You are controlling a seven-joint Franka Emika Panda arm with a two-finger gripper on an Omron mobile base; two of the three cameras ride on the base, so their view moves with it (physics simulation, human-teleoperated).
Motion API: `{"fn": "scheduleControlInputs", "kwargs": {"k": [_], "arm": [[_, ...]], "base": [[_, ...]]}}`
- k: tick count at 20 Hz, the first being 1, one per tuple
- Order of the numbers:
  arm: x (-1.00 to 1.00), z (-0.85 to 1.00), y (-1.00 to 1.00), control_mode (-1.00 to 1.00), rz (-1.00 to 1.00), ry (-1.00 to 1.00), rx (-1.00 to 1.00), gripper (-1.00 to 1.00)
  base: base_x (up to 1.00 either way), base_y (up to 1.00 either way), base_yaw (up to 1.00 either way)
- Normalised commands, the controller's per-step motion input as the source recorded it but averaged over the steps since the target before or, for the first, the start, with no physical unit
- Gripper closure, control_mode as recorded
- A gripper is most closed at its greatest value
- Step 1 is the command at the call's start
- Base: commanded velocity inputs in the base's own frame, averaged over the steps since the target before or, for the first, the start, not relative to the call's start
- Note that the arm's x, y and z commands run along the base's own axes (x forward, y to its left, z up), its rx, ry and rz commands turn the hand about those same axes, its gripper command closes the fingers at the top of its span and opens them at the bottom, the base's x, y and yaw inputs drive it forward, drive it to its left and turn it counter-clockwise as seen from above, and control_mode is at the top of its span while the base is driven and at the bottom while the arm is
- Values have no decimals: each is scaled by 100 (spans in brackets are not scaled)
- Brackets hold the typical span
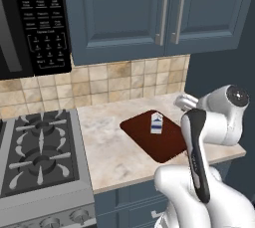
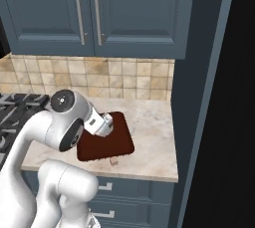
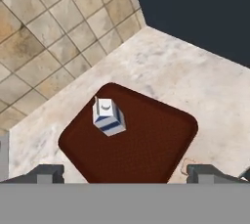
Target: Take out the milk from the fridge and place it on the tray on the counter. Then take the sugar cube near the tray and place it in the tray.
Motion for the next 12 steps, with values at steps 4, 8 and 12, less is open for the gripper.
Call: {"fn": "scheduleControlInputs", "kwargs": {"k": [4,8,12], "arm": [[-97,18,0,-100,0,-2,-1,-100],[-83,7,0,-100,4,0,-3,-100],[-1,3,1,-100,24,16,-17,-100]], "base": [[0,0,0],[0,0,0],[0,0,0]]}}
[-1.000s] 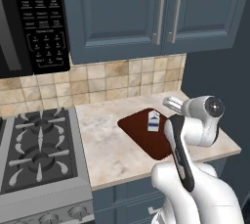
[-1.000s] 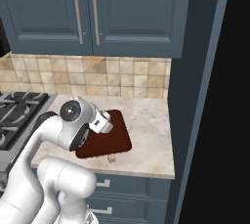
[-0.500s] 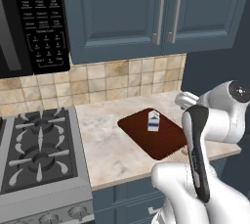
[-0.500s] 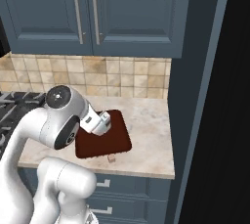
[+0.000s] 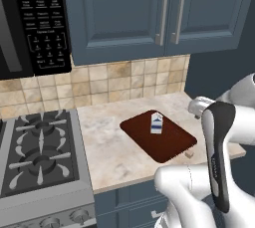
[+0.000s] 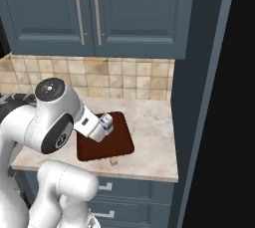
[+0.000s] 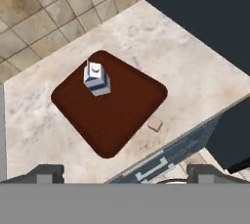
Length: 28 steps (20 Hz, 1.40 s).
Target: Take out the milk from the fridge and place it on the tray on the counter. Then take the sugar cube near the tray and place it in the tray.
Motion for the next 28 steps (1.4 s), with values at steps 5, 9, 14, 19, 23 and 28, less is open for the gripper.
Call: {"fn": "scheduleControlInputs", "kwargs": {"k": [5,9,14,19,23,28], "arm": [[-5,0,9,-100,42,3,-27,-100],[-16,-15,2,-100,38,0,-19,-100],[-3,-37,0,-100,33,2,-8,-100],[0,-40,6,-100,22,7,-9,-100],[0,-15,24,-100,5,8,-14,-100],[0,-9,13,-100,0,2,-11,-100]], "base": [[0,0,0],[0,0,0],[0,0,0],[0,0,0],[0,0,0],[0,0,0]]}}
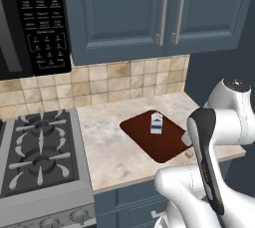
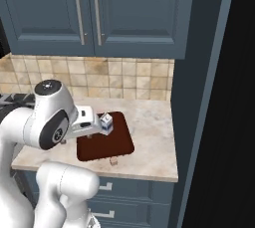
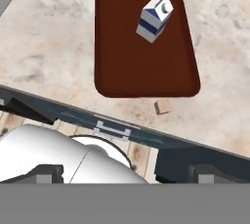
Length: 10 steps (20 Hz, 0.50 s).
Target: Take out the milk from the fridge and place it on the tray on the counter. Then take the sugar cube near the tray and place it in the tray.
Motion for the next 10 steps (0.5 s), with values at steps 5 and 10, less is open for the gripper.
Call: {"fn": "scheduleControlInputs", "kwargs": {"k": [5,10], "arm": [[0,-24,-8,-100,0,1,0,-100],[0,-29,-19,-100,0,0,0,-100]], "base": [[0,0,0],[0,0,0]]}}
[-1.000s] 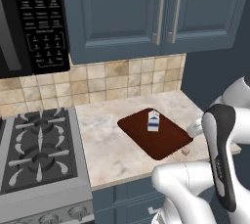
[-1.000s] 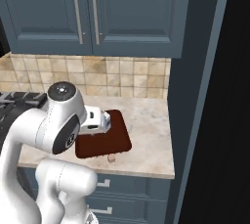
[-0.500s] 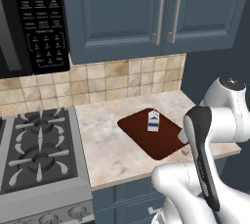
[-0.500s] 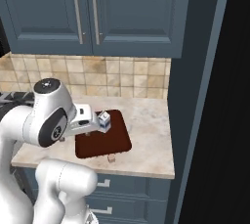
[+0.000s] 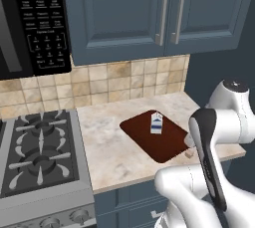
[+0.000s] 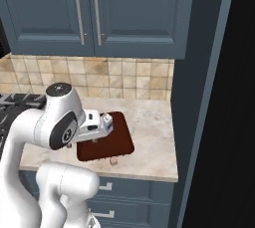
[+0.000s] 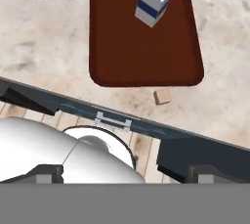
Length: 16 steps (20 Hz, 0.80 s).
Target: Take out the milk from the fridge and place it on the tray on the counter. Then take the sugar cube near the tray and place it in the tray.
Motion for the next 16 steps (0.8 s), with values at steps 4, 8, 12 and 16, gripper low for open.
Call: {"fn": "scheduleControlInputs", "kwargs": {"k": [4,8,12,16], "arm": [[0,-40,-20,-100,0,6,0,-100],[0,-53,-11,-100,0,6,-4,-100],[0,-60,-24,-100,0,0,-4,-100],[18,-55,-30,-100,0,0,-1,-100]], "base": [[0,0,0],[0,0,0],[0,0,0],[0,0,0]]}}
